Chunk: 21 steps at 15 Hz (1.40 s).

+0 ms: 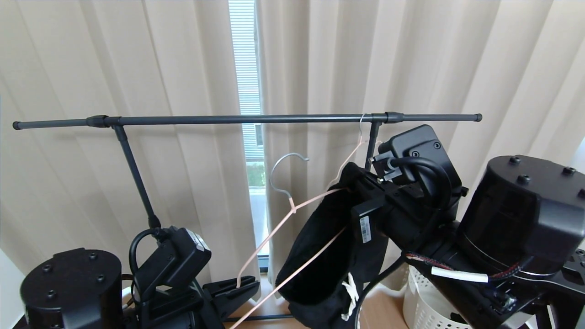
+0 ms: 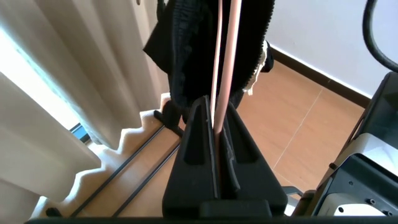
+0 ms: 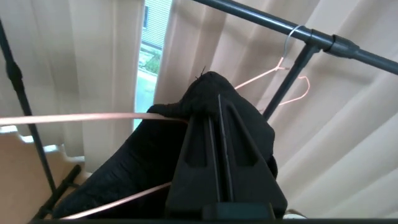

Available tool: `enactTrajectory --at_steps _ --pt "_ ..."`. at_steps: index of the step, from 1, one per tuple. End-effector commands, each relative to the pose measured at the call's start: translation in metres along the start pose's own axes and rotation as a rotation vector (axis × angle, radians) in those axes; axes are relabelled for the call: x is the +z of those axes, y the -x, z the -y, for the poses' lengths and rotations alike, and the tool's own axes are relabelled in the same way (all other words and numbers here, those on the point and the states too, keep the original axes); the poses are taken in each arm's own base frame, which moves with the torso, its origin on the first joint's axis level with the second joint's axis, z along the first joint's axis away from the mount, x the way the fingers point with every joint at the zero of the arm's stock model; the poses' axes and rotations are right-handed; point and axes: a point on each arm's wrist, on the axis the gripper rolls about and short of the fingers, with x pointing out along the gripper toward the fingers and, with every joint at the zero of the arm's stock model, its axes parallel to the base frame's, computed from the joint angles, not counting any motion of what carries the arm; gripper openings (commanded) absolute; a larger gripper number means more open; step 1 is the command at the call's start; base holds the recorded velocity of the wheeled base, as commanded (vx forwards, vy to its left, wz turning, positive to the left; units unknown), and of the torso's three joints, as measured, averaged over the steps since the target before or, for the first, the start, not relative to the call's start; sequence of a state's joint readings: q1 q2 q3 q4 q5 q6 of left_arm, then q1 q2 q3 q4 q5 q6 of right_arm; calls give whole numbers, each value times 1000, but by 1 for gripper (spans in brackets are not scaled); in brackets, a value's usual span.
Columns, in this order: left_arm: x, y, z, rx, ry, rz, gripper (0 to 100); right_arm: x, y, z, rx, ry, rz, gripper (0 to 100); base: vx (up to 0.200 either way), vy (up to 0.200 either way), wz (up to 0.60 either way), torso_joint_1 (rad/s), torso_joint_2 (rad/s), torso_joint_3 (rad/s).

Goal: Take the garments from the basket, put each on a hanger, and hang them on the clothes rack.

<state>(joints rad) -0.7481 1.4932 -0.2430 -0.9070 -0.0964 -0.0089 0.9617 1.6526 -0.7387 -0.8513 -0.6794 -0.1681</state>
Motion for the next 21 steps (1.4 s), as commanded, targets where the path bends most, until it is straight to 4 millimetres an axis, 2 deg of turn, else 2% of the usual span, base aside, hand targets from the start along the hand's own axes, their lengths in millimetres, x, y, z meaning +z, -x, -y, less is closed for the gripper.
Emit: enactTrajectory --at_steps 1,9,15,21 --pt "-1 -3 0 1 2 -10 0 3 6 -7 31 -8 19 0 0 0 0 0 0 0" --pt "1 -2 -2 6 1 18 0 3 21 -23 105 -14 43 0 0 0 0 0 0 0" --pt "0 -4 -2 6 2 8 0 14 37 -34 160 -83 132 0 0 0 0 0 0 0" --pt "2 0 -2 11 0 26 0 12 38 -34 170 -86 137 0 0 0 0 0 0 0"
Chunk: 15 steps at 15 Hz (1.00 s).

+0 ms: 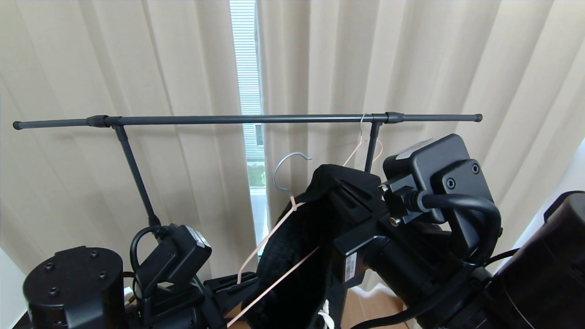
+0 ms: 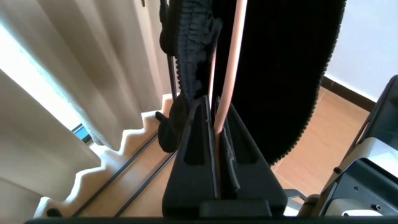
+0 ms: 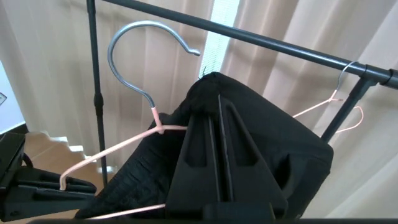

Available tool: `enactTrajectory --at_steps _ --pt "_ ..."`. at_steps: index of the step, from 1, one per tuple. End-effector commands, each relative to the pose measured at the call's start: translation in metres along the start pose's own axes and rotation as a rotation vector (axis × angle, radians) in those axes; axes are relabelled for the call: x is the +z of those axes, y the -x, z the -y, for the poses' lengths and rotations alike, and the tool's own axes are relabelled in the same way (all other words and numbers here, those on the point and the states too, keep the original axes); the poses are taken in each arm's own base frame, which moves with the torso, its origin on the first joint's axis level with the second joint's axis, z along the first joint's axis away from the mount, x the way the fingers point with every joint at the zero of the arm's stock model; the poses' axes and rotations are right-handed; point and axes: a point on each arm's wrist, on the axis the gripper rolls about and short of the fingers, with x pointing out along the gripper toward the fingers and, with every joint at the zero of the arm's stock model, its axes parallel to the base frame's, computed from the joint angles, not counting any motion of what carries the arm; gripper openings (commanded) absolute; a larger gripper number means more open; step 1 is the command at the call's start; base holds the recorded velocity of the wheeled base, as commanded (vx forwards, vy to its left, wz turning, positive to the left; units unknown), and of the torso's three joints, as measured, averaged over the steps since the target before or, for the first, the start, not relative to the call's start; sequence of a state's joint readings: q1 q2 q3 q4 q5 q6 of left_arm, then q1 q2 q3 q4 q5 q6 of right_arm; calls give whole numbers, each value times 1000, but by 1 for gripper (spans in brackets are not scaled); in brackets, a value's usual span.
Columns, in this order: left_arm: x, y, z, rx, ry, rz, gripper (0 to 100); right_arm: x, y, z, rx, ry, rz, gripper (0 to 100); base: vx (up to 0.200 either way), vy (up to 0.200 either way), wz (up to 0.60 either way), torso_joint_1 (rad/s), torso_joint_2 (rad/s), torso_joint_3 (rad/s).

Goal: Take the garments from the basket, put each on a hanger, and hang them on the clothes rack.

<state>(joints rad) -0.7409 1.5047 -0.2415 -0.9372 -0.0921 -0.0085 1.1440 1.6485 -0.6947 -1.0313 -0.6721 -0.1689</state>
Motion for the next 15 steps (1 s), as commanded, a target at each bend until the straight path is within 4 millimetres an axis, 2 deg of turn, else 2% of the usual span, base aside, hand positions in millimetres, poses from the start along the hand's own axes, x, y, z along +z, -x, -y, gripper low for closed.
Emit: enactTrajectory --at_steps 1,2,7,13,15 --pt "1 5 1 0 -3 21 0 0 0 1 -1 -1 1 0 0 0 0 0 0 0" --pt "1 7 1 -2 -5 31 0 1 0 3 -8 -3 3 100 0 0 0 0 0 0" --pt "1 8 3 -10 -18 51 0 13 -9 23 -92 -22 35 100 0 0 0 0 0 0" --pt "2 8 6 -28 -23 53 0 5 -14 18 -87 -7 13 100 0 0 0 0 0 0" --pt "1 8 8 -37 -26 53 0 -4 -18 13 -81 10 -12 100 0 0 0 0 0 0"
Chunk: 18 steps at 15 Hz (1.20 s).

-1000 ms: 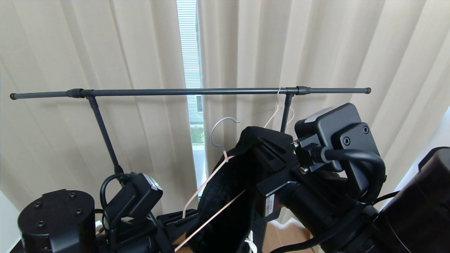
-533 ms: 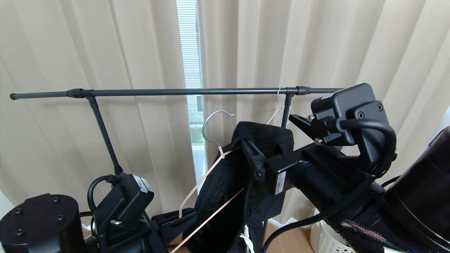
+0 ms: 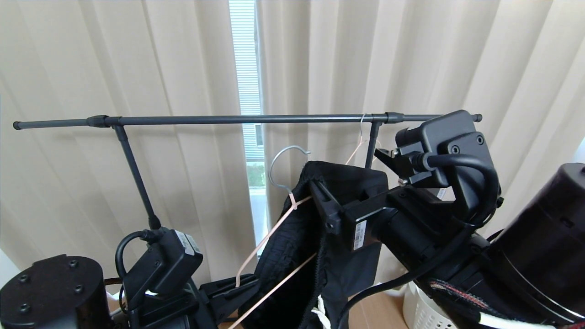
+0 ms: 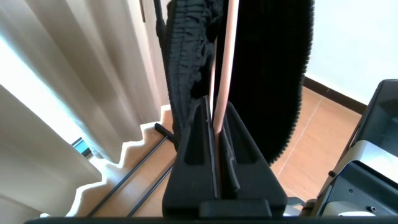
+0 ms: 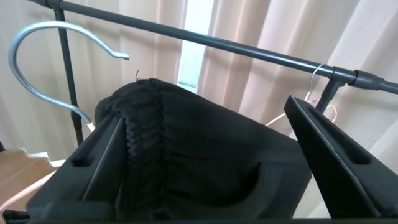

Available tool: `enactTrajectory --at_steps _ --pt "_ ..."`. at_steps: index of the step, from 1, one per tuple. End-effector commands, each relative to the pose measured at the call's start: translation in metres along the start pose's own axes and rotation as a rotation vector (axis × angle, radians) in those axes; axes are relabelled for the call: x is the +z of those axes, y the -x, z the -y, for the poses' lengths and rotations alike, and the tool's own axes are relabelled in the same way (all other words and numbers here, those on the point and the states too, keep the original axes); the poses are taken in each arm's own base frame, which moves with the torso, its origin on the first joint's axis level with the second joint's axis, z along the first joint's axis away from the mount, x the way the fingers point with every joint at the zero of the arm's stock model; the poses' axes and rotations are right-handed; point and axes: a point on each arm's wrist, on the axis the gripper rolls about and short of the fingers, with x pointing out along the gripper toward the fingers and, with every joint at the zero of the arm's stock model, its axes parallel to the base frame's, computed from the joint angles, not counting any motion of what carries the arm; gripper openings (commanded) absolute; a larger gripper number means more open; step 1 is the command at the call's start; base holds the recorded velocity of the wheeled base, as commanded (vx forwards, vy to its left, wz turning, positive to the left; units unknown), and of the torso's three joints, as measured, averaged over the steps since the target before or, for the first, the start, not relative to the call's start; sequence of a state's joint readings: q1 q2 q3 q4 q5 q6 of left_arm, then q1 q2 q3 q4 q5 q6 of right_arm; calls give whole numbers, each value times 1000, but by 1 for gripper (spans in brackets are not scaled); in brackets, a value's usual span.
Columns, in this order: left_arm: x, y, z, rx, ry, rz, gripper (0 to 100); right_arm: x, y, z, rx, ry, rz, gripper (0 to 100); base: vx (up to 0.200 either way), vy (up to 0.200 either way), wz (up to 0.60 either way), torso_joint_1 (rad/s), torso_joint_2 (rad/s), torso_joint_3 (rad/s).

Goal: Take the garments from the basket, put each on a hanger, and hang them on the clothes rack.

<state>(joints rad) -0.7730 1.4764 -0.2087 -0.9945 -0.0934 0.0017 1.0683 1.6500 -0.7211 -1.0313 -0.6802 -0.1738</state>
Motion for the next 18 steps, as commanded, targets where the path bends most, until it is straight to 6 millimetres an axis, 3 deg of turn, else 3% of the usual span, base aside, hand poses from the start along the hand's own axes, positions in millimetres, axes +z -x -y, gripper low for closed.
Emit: enactTrajectory --at_steps 1,18 --pt "0 0 1 -5 -1 3 0 -11 -4 -6 7 23 -29 100 0 0 0 0 0 0" --pt "6 1 -14 66 20 63 0 -16 7 -9 44 40 -45 100 0 0 0 0 0 0"
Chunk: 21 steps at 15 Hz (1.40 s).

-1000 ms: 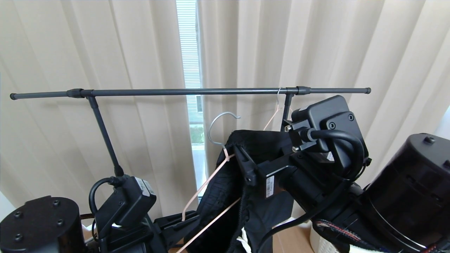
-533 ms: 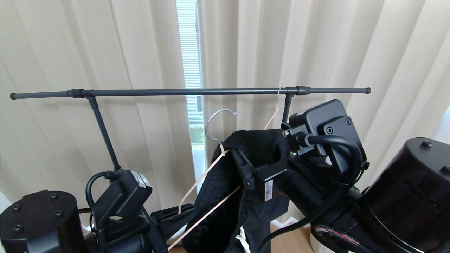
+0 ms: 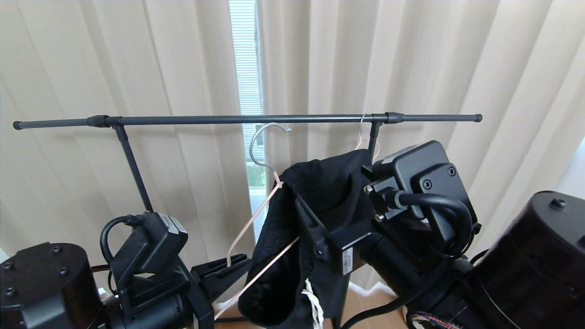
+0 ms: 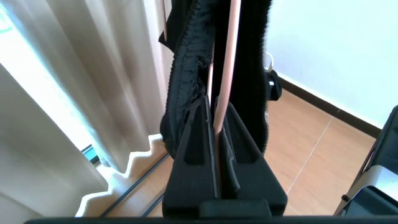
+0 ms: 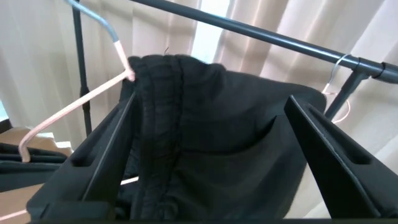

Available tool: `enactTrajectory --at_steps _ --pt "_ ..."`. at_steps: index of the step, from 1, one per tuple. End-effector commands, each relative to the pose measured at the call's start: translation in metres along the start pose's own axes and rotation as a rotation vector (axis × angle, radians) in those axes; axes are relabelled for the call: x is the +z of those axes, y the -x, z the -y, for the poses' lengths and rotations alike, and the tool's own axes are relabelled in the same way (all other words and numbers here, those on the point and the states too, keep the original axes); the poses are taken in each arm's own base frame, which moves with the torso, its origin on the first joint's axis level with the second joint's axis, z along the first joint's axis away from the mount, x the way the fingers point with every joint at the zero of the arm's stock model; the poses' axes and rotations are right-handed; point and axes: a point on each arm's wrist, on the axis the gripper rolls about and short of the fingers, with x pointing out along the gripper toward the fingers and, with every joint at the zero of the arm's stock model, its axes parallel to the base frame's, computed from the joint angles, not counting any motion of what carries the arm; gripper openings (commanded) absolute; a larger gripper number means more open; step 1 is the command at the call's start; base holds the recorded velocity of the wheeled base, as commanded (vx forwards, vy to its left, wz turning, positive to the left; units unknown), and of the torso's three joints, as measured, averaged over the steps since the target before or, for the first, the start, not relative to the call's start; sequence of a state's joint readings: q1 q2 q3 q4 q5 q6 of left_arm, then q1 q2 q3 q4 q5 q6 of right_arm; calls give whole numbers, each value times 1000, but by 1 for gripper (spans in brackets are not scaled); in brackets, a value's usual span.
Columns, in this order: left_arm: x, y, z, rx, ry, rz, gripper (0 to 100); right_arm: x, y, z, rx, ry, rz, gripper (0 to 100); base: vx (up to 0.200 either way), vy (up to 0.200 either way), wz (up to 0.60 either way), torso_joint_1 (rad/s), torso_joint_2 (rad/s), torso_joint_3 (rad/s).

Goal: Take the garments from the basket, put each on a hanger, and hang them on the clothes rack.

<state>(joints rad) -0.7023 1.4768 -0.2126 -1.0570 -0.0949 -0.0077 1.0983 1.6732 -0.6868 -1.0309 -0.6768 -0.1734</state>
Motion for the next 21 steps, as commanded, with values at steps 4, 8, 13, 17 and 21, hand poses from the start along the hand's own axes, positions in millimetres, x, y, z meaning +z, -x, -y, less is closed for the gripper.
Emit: enactTrajectory --at_steps 4,8,13,17,21 --pt "-7 1 0 -3 2 -29 0 10 11 11 -1 -18 27 100 0 0 0 0 0 0" --pt "-7 2 0 -6 0 -30 0 7 21 32 98 59 43 100 0 0 0 0 0 0" --pt "-11 3 -1 -31 -2 -47 0 -2 15 70 142 115 -24 100 0 0 0 0 0 0" --pt "-15 4 -1 -56 3 -62 0 -1 30 103 272 133 -121 100 0 0 0 0 0 0" --pt "-18 5 0 -84 0 -80 0 12 23 128 430 115 -192 100 0 0 0 0 0 0"
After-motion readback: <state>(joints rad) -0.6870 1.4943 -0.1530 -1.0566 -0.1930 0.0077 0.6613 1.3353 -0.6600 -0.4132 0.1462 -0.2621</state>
